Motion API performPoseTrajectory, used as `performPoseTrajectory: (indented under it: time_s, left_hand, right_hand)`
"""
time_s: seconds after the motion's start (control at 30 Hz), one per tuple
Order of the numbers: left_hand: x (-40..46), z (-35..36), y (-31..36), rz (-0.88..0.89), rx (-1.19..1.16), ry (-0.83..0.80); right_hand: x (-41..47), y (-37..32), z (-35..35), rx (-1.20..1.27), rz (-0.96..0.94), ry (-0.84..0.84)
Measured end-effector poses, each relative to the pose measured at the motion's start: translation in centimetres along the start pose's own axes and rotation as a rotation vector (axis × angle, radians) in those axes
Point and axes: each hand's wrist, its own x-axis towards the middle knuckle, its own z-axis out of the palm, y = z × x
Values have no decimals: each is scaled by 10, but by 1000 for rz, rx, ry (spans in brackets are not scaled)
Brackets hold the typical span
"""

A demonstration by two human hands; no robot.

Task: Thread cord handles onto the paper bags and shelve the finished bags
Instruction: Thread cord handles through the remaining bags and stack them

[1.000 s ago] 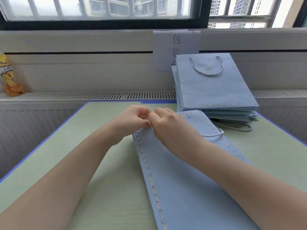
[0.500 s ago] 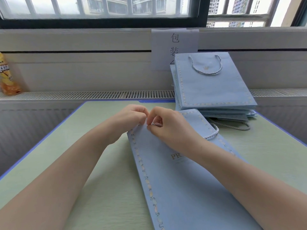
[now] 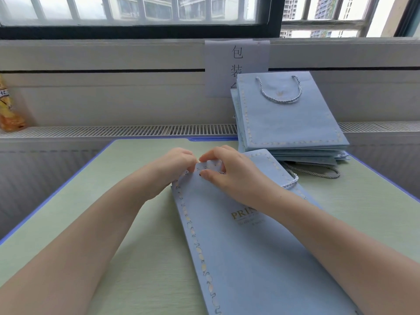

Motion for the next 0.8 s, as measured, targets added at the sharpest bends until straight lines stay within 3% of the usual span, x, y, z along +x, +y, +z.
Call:
performPoseTrajectory:
  time_s: [0.3,0.8]
  left_hand:
    - [-1,1,0,-7,20,-17]
    - [-3,-1,-1,37,-3,3]
  right_hand:
    - [3,-1,0,66,41,31]
    - [-3,-5,-6,-64,-30,36]
